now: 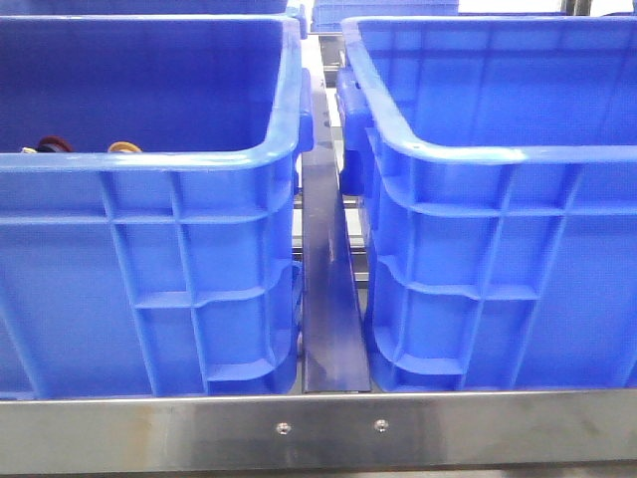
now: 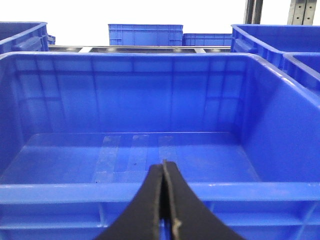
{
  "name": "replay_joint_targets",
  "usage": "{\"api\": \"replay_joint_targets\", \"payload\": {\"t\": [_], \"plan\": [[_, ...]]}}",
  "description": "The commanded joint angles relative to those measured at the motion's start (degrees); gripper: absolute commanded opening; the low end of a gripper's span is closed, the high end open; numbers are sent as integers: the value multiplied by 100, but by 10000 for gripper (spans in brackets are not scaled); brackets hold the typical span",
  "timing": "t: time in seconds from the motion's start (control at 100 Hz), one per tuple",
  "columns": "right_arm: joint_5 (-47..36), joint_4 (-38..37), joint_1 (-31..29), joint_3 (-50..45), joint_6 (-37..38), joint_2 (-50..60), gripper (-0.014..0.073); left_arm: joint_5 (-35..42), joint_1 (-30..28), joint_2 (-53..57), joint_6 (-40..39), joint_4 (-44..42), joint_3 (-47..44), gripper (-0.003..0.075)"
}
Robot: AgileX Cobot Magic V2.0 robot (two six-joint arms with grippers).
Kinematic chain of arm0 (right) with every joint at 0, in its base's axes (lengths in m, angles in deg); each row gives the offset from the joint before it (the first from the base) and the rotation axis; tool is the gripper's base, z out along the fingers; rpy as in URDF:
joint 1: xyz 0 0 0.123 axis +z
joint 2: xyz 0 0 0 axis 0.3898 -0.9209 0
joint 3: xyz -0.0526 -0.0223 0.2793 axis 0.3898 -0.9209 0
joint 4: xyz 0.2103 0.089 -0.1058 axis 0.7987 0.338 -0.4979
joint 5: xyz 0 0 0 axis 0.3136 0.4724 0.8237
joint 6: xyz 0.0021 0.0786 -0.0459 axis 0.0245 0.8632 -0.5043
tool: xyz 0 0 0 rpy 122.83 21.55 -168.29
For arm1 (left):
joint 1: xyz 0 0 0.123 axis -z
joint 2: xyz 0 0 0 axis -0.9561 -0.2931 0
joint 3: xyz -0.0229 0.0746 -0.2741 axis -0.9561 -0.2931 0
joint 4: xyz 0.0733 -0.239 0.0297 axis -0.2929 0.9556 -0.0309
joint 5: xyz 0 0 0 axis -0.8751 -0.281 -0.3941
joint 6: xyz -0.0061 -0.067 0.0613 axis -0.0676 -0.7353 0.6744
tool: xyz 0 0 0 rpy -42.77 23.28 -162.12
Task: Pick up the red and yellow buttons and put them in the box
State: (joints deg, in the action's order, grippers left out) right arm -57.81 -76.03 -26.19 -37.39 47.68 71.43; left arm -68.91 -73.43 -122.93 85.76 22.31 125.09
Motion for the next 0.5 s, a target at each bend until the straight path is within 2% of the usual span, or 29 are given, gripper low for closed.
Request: {"api": "replay_joint_targets", "payload": {"t": [0.0,0.08,0.2,0.25,0.32,0.49], "plan": [[-426,-68,-19,-28,5,99,-102,23,-5,-626,-13,45,565,69],[-426,-68,-19,-28,5,99,-102,-169,-5,-1107,-13,45,849,207],[-426,-68,-19,-28,5,99,-102,-355,-5,-1799,-4,45,1205,468],[-426,-68,-19,-28,5,99,-102,-512,-5,-2089,17,45,1364,539],[-426,-68,-19,-28,5,99,-102,-753,99,-2420,195,45,1605,578],[-426,-68,-19,-28,5,99,-102,-1332,540,-3128,286,47,2260,576]]}}
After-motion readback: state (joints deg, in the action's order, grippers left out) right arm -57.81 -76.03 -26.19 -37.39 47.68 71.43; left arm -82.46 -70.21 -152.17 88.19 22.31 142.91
